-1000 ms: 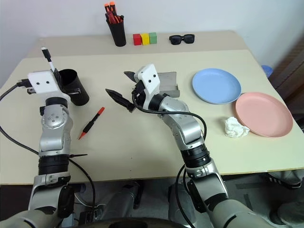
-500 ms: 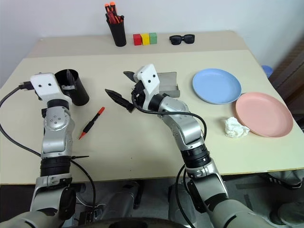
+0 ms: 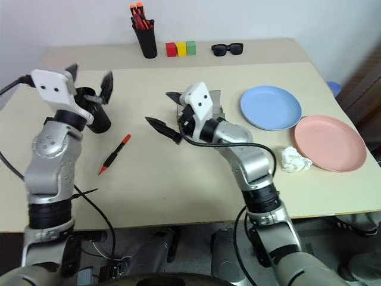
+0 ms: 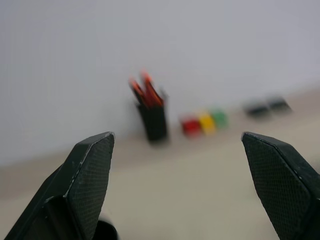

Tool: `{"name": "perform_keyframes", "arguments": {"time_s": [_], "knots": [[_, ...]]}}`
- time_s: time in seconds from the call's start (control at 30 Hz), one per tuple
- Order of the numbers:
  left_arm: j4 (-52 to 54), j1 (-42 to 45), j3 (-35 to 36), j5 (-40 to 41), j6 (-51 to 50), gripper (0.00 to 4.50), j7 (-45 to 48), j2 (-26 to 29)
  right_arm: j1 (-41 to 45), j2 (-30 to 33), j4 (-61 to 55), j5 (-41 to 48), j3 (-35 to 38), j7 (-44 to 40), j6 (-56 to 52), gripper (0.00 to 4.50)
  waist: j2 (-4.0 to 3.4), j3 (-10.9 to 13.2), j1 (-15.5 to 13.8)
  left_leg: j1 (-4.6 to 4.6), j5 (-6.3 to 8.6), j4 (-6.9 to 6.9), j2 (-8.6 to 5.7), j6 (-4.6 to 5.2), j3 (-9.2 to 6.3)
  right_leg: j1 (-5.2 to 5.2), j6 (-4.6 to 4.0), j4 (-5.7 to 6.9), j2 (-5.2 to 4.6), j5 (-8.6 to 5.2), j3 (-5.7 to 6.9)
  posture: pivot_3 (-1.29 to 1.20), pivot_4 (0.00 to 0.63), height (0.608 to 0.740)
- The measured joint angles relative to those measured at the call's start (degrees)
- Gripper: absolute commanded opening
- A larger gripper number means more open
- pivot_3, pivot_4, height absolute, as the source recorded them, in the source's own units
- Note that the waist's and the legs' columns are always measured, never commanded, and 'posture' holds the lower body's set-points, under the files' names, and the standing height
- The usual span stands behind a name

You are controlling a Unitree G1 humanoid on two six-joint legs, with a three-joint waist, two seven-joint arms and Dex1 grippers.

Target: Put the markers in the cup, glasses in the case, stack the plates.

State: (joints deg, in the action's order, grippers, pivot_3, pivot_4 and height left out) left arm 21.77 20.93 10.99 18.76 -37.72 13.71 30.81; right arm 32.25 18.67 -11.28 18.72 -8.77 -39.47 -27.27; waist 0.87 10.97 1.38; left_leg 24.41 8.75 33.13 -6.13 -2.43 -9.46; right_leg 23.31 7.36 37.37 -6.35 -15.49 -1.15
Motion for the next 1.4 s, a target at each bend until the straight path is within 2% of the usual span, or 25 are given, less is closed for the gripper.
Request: {"name": "perform_keyframes", "arguments": {"time_s": [0.13,0.2,0.37,0.47,0.63,0.67,0.7,0.77,0.97,1.1,1.17,1.27,1.33,1.4], "knots": [[1.3,-0.4,0.0,2.4,-21.6,4.35,-0.1,6.1,-2.7,4.8,-1.0,-0.6,0.0,-2.0,-0.4,4.5,0.0,0.0,0.0,0.0,0.0,0.0,0.06,0.0,-0.02,-0.01,-0.01,-0.01,0.08,-0.01,0.0,0.0,0.15,0.74],[2.0,1.5,0.7,4.0,-31.8,4.35,-0.2,6.1,-3.7,5.8,-1.0,-0.7,0.0,-2.4,-0.6,4.5,0.01,0.0,-0.2,0.01,0.0,0.01,0.06,0.0,-0.02,-0.02,0.0,-0.04,0.07,-0.01,-0.01,0.0,0.15,0.74],[2.5,7.1,1.0,7.4,-50.0,4.35,0.6,5.3,-5.0,6.7,-1.7,-1.5,-0.3,-2.8,-0.6,4.5,0.03,0.0,-0.5,0.01,0.0,0.02,0.05,-0.01,-0.05,-0.07,0.0,-0.11,0.06,-0.01,0.0,0.0,0.15,0.74],[0.2,7.2,0.2,8.3,-54.0,4.35,1.2,6.0,-6.5,8.6,-3.2,-1.5,-0.8,-4.6,-1.0,4.5,0.03,0.0,-0.3,0.01,0.0,-0.01,0.07,-0.01,-0.05,-0.03,0.0,-0.1,0.05,-0.01,0.0,0.0,0.15,0.74],[-3.0,6.7,-1.7,10.7,-54.3,4.35,2.0,8.8,-10.3,12.5,-6.3,-0.5,-2.6,-10.0,-1.2,4.5,0.04,0.0,-0.4,0.02,0.01,-0.01,0.08,-0.02,-0.05,-0.04,-0.01,-0.14,0.01,-0.02,-0.01,0.0,0.15,0.74],[-3.4,6.7,-2.6,11.1,-54.3,3.99,2.1,9.5,-10.5,13.0,-6.7,-0.5,-3.2,-10.8,-1.1,4.5,0.04,0.0,-0.4,0.02,0.01,0.0,0.08,-0.03,-0.05,-0.04,-0.01,-0.14,-0.01,-0.02,-0.01,0.0,0.15,0.74],[-3.6,6.6,-3.0,11.4,-54.3,3.83,2.1,9.7,-10.6,13.1,-6.7,-0.5,-3.3,-11.0,-1.1,4.5,0.04,0.0,-0.4,0.01,0.01,0.0,0.08,-0.03,-0.06,-0.04,-0.02,-0.15,-0.01,-0.02,-0.01,0.0,0.15,0.74],[-3.7,6.4,-3.6,12.3,-54.3,3.08,2.1,9.8,-10.6,13.1,-6.7,-0.8,-3.5,-11.1,-0.9,4.5,0.04,0.0,-0.6,0.02,0.02,0.0,0.07,-0.03,-0.09,-0.04,-0.02,-0.15,-0.04,-0.02,-0.02,0.0,0.15,0.74],[-3.8,6.2,-4.0,13.0,-54.3,0.03,0.5,10.4,-10.6,13.0,-6.6,-1.7,-4.0,-11.0,0.0,4.5,0.04,0.0,-0.6,0.02,0.02,-0.01,0.06,-0.02,-0.1,-0.03,-0.02,-0.16,-0.07,-0.02,-0.03,0.0,0.15,0.74],[-3.3,6.2,-3.8,13.4,-54.2,0.03,-0.2,10.0,-10.6,13.0,-6.5,-1.7,-4.0,-11.1,0.2,4.5,0.04,0.0,-0.6,0.02,0.02,0.0,0.06,-0.02,-0.1,-0.03,-0.02,-0.17,-0.07,-0.02,-0.03,0.0,0.15,0.74],[-1.2,6.1,-3.2,13.2,-51.2,0.03,-0.1,7.4,-10.4,12.7,-5.9,-1.9,-4.1,-11.0,0.2,4.5,0.06,0.0,-0.7,0.04,0.02,0.0,0.05,-0.03,-0.11,-0.04,-0.02,-0.18,-0.08,-0.02,-0.02,0.0,0.15,0.74],[5.8,6.1,-3.4,11.4,-37.4,0.03,0.3,4.0,-8.3,9.9,-4.2,-3.0,-4.1,-9.0,1.7,4.5,0.13,0.1,-0.8,0.06,0.01,0.01,0.05,-0.03,-0.07,-0.04,-0.06,-0.24,-0.11,-0.01,-0.04,0.0,0.15,0.74],[7.0,6.4,-3.3,10.2,-31.8,0.03,1.0,3.9,-7.5,8.4,-3.5,-3.7,-4.1,-7.5,2.4,4.5,0.12,0.1,-0.6,0.03,0.01,-0.01,0.07,-0.03,-0.02,-0.04,-0.05,-0.24,-0.09,-0.01,-0.07,0.0,0.15,0.74],[6.3,7.0,-2.8,8.9,-23.3,0.03,1.5,1.5,-5.2,4.9,-0.4,-5.5,-3.9,-3.6,2.8,4.5,0.11,0.1,-0.4,0.02,0.01,-0.02,0.08,-0.03,0.01,-0.02,-0.12,-0.22,-0.05,-0.02,-0.08,0.0,0.15,0.74]]}}
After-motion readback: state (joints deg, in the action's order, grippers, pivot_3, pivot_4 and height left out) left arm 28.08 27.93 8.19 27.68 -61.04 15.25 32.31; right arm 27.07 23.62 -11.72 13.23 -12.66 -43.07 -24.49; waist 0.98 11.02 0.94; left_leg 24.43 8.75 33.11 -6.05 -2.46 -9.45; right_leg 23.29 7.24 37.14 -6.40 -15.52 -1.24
